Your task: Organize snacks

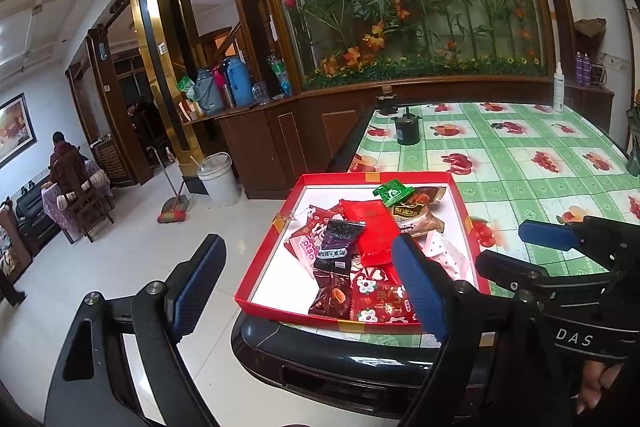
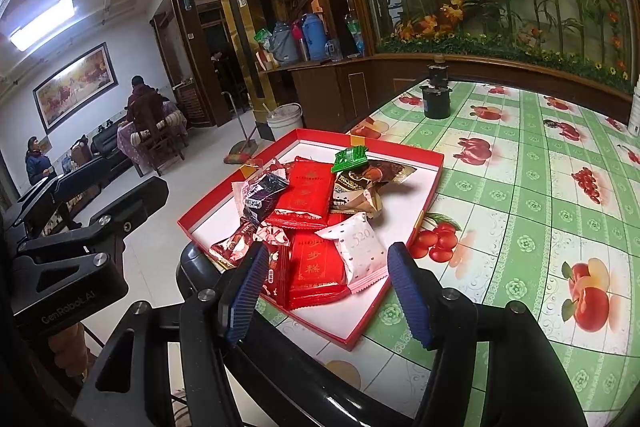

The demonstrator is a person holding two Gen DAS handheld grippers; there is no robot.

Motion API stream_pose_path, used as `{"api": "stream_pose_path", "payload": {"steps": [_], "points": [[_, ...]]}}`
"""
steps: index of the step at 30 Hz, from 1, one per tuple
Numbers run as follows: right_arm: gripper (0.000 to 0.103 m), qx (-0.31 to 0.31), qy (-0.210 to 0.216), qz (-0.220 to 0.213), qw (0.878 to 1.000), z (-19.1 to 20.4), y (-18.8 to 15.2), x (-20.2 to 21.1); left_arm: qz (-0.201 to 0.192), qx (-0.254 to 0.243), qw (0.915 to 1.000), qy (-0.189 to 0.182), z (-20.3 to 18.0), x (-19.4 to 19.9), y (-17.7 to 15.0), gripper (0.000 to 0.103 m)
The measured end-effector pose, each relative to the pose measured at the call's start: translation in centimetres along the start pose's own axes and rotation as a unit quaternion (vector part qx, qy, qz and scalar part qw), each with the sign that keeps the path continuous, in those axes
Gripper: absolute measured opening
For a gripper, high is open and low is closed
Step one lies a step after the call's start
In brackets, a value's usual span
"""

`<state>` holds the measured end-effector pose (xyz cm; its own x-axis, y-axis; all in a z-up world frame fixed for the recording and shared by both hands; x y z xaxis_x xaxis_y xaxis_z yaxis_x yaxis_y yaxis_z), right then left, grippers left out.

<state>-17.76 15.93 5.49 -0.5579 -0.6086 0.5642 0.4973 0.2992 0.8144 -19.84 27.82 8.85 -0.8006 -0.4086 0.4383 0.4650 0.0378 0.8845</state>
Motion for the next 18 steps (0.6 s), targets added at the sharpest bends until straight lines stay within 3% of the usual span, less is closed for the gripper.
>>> {"api": "stream_pose_path", "payload": {"steps": [18], "points": [[0.064,0.0,0.002,-0.002,1.0,0.3,-0.08,0.27,0.003,0.004,1.0,0.003,-0.01,0.21,-0.04,0.086]]}}
Point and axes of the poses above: each gripper's, at about its wrist camera, not at the fingertips, and x roughly against the way its jaws point, z to its left, y to its top, the point moved 8 cm from there along -x, roughly the way its jaws point, and after that the axes turned 4 degrees about x, right-handed, at the moved point
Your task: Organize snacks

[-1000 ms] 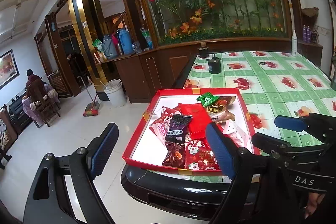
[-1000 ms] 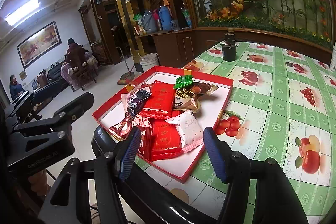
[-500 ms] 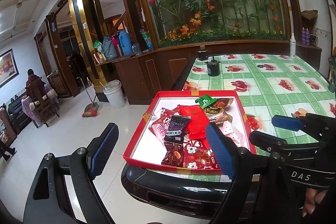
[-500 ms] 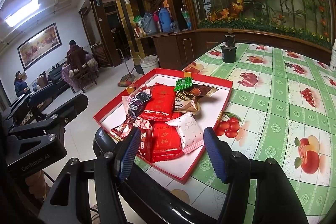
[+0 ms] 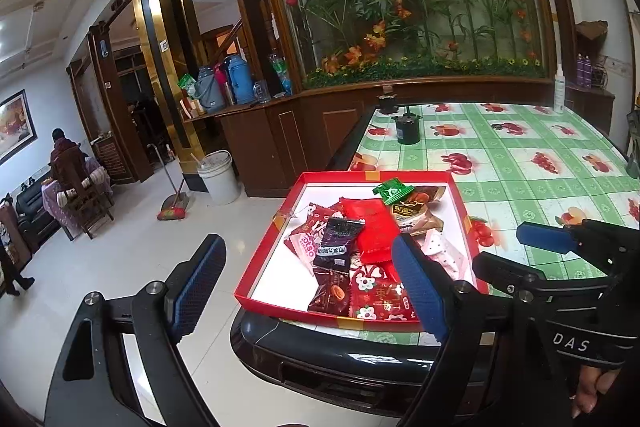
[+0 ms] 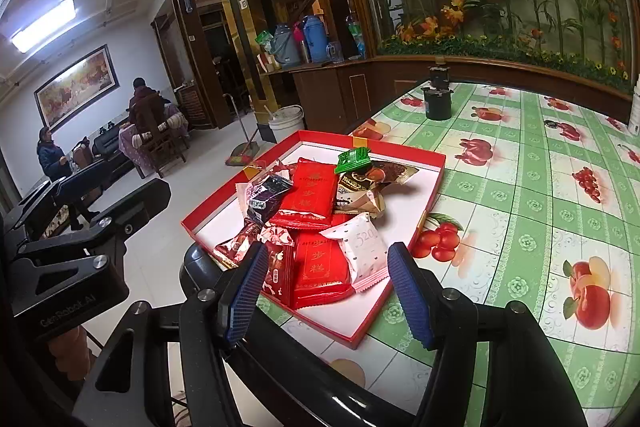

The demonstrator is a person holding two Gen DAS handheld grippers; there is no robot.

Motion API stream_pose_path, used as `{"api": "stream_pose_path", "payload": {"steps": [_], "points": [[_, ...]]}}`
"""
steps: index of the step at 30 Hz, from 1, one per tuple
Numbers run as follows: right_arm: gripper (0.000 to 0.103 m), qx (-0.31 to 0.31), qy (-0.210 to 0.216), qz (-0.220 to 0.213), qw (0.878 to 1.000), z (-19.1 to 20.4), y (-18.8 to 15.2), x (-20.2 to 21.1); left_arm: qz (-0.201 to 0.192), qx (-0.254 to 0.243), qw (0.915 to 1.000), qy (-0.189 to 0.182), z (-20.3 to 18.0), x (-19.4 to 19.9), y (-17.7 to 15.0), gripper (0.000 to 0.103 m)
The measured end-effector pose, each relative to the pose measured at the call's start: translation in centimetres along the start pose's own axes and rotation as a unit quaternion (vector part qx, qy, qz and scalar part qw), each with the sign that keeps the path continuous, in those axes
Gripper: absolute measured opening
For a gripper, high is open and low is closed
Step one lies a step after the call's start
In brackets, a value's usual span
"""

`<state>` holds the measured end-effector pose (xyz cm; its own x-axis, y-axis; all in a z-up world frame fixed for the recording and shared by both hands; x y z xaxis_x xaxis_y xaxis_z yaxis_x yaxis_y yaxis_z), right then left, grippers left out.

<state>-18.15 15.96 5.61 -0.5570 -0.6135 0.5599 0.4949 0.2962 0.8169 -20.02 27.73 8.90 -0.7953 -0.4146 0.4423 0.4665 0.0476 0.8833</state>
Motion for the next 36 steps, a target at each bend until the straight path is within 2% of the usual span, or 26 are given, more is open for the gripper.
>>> {"api": "stream_pose_path", "payload": {"steps": [6,8,11,13,22,36], "points": [[0.064,-0.001,0.0,0.001,1.0,0.1,-0.1,-0.1,-0.01,0.0,0.9999,0.004,0.1,0.5,-0.1,0.086],[0.064,0.0,0.001,0.0,1.0,0.1,0.0,-0.1,-0.021,-0.004,0.9997,-0.007,-0.2,1.0,0.0,0.086],[0.064,0.0,0.0,0.0,1.0,0.1,-0.1,-0.1,-0.044,-0.007,0.9977,-0.05,-0.9,2.0,0.2,0.086],[0.064,0.001,0.001,0.0,1.0,0.2,-0.1,-0.2,-0.053,-0.005,0.9966,-0.063,-1.0,2.6,0.4,0.086],[0.064,0.001,0.002,0.0,1.0,0.6,-0.3,-0.5,-0.027,0.014,0.999,-0.032,0.1,1.4,-0.1,0.087],[0.064,0.006,0.006,0.004,1.0,1.1,-0.4,-0.8,-0.013,0.017,0.9989,-0.043,0.0,1.0,-0.5,0.087]]}}
Point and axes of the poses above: each gripper's, at about its wrist camera, not at the fingertips, and x roughly against the way its jaws point, z to its left, y to its top, the point moved 8 cm from there along -x, roughly the way its jaws point, and after that the axes turned 4 degrees about x, right-handed, at the moved point
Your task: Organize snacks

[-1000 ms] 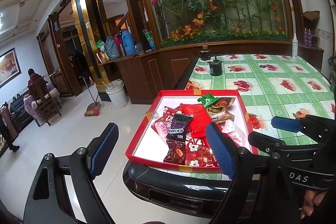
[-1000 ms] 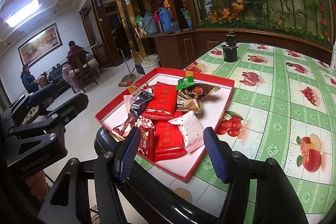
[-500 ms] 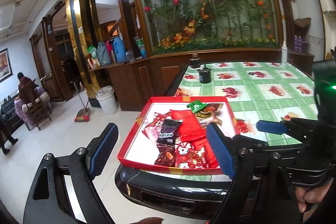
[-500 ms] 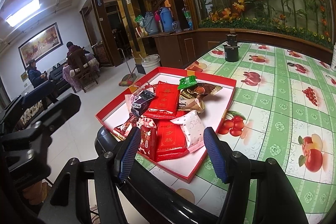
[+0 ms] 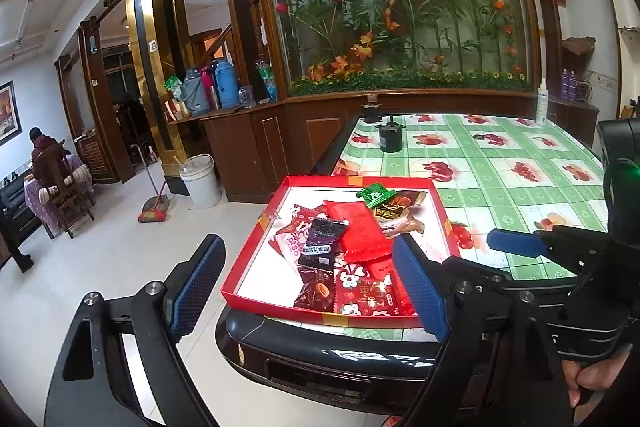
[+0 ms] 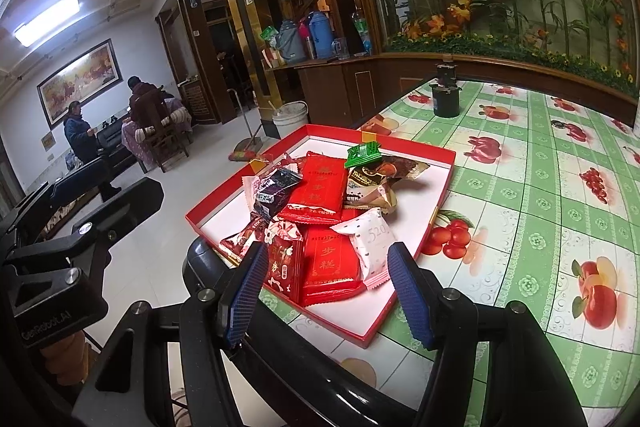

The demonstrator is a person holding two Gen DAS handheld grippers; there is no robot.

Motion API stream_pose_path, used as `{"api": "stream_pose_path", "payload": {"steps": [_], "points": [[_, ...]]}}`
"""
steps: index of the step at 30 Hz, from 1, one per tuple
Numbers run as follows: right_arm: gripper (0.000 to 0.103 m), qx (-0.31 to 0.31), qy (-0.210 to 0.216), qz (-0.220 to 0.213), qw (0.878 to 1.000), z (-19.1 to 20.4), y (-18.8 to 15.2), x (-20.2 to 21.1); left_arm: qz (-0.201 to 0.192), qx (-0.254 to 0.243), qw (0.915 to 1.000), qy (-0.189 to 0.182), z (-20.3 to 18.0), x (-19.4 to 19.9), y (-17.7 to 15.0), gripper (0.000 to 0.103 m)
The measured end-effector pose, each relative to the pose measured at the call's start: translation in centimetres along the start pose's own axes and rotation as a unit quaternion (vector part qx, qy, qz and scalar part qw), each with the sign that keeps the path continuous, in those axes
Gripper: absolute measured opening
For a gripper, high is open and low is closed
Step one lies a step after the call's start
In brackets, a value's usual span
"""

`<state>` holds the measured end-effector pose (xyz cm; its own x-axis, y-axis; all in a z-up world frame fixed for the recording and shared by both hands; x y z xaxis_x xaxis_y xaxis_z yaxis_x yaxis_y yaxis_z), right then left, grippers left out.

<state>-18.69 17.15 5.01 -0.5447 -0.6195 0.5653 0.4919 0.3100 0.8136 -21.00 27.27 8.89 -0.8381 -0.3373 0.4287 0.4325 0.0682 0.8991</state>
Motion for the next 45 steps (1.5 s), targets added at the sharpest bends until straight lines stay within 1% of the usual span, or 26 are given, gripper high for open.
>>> {"api": "stream_pose_path", "payload": {"steps": [14,18,45], "points": [[0.064,0.002,-0.002,0.0,1.0,-0.11,0.05,0.02,0.003,0.0,0.9999,-0.016,-0.22,0.02,0.01,0.087],[0.067,0.002,-0.002,-0.001,1.0,-0.09,0.04,0.01,0.003,0.002,0.9998,-0.019,-0.25,0.03,0.04,0.087],[0.067,0.004,-0.003,0.003,1.0,0.49,0.05,-0.2,0.013,0.006,0.9994,-0.031,-0.47,-0.23,-0.45,0.087]]}}
Point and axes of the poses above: each gripper's, at about its wrist camera, not at the fingertips, and x roughly against the way its jaws point, z to its left, y to its top, the point moved 8 cm from there along -x, roughly the way its jaws point, and after that the axes turned 4 degrees about x, right-handed, at the moved point
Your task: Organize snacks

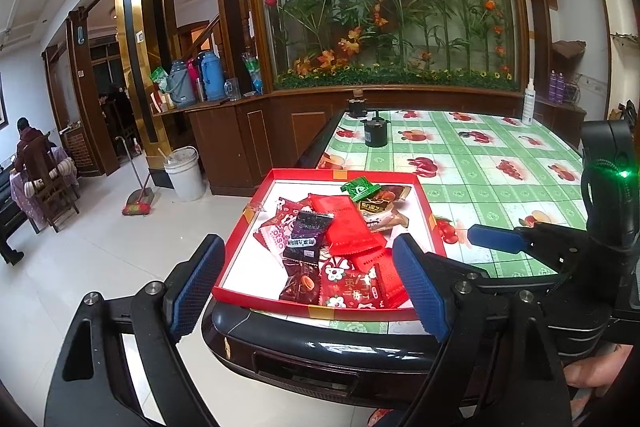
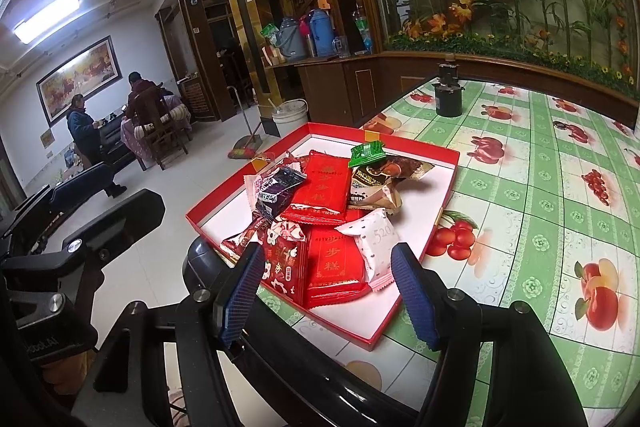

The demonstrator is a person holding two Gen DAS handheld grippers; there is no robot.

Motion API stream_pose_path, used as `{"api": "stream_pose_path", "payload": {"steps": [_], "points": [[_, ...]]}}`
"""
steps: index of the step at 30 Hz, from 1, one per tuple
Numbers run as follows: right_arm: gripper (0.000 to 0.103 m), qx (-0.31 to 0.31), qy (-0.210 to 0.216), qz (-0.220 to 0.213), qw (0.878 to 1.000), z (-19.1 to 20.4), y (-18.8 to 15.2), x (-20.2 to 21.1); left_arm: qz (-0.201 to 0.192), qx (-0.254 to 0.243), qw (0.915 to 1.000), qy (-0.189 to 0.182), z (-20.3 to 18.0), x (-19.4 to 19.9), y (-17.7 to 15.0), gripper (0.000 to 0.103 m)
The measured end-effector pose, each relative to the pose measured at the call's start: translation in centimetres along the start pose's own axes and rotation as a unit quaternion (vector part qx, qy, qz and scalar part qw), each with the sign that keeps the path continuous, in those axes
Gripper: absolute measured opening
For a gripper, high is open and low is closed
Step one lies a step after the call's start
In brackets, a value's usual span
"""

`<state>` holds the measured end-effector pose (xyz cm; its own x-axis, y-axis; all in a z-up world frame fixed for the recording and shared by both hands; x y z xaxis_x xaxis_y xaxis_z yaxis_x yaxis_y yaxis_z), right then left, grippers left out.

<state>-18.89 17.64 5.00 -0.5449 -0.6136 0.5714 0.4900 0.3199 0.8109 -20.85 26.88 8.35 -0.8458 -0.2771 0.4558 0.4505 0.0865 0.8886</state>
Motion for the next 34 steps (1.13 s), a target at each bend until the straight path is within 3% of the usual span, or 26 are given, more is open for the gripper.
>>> {"api": "stream_pose_path", "payload": {"steps": [34], "points": [[0.068,-0.003,0.005,0.006,1.0,0.75,-0.53,-0.64,0.007,0.003,0.9999,-0.011,-0.47,-0.12,-0.73,0.087]]}}
Point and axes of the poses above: each gripper's, at about its wrist camera, not at the fingertips, and x roughly against the way its jaws point, z to its left, y to its top, the point moved 8 cm from there along -x, roughly the way its jaws point, and after that the axes turned 4 degrees about x, right-handed, at the moved point
